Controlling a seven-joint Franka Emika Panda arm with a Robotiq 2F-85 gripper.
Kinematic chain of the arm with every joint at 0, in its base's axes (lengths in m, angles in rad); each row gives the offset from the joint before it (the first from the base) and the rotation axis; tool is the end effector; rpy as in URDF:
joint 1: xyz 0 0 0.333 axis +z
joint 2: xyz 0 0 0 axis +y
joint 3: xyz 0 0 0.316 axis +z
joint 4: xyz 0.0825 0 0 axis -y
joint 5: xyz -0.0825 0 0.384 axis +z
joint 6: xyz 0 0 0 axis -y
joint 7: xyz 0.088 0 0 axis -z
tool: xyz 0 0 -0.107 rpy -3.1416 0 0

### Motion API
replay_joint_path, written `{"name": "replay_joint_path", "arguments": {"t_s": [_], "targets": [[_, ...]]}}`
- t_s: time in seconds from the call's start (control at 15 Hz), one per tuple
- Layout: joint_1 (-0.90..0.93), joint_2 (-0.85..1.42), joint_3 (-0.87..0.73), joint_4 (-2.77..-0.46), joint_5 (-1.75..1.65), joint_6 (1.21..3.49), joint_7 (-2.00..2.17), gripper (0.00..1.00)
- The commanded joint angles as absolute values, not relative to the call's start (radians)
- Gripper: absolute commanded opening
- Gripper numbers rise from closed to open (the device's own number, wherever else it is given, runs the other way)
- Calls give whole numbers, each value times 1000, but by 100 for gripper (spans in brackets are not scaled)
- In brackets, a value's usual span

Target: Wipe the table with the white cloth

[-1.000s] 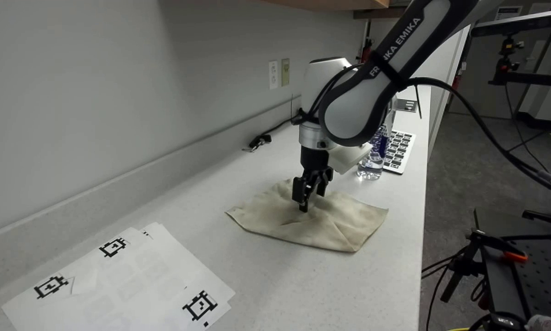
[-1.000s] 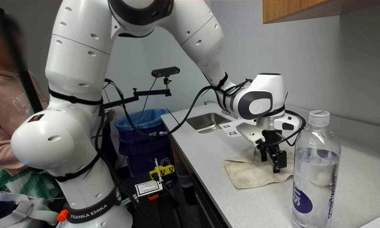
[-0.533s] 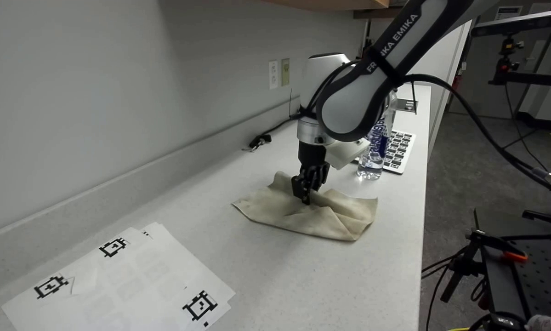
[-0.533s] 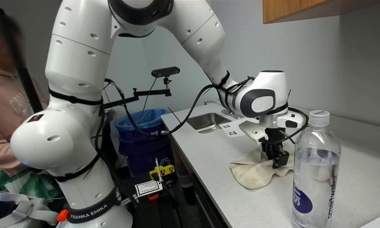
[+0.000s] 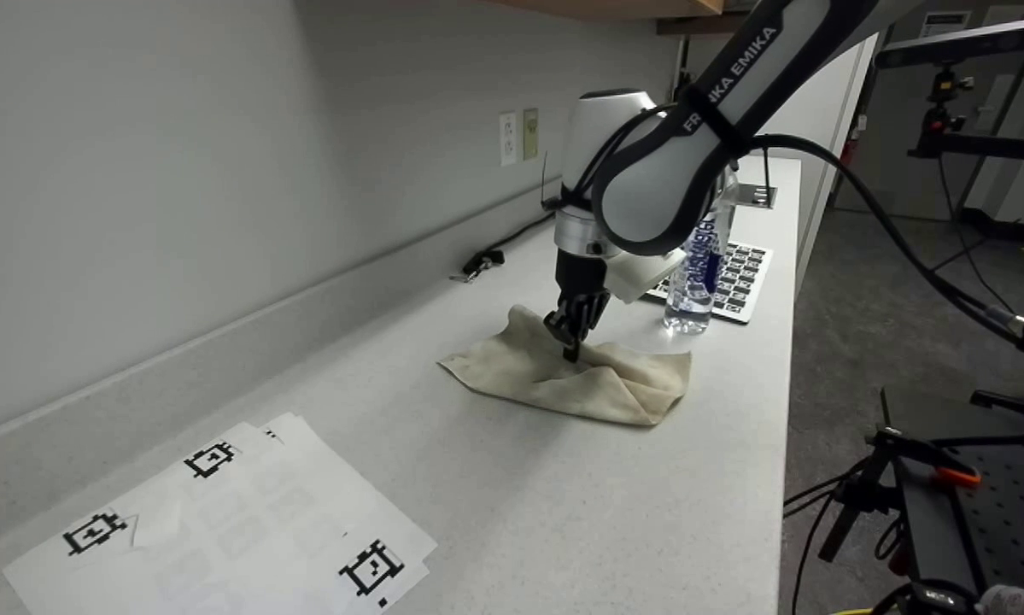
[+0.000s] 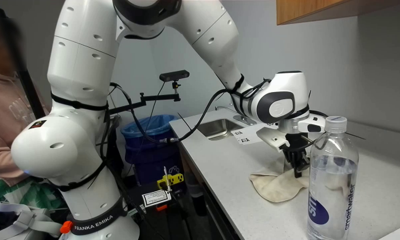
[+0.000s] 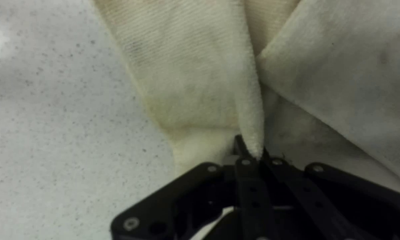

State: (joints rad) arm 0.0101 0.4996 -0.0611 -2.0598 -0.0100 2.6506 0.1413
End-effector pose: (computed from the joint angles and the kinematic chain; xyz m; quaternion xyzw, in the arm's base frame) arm 0.6006 -0.0299 0.1975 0.9950 -0.0872 0.0467 0.0149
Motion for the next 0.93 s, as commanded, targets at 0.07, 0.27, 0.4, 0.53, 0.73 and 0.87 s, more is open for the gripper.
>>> {"name": "replay_joint_path", "arguments": {"t_s": [0.07,0.27,0.4,0.53,0.73,0.87], "targets": [[17,541,-69,-2033,-17,2671,141,1],[11,548,-25,-2039,15,2662,122,1],[3,544,22,-2051,49,2654,100,1],[-6,534,84,-2074,93,2643,58,1],[-20,524,176,-2103,166,2628,-31,1],[-23,522,216,-2111,205,2617,-80,1]]}}
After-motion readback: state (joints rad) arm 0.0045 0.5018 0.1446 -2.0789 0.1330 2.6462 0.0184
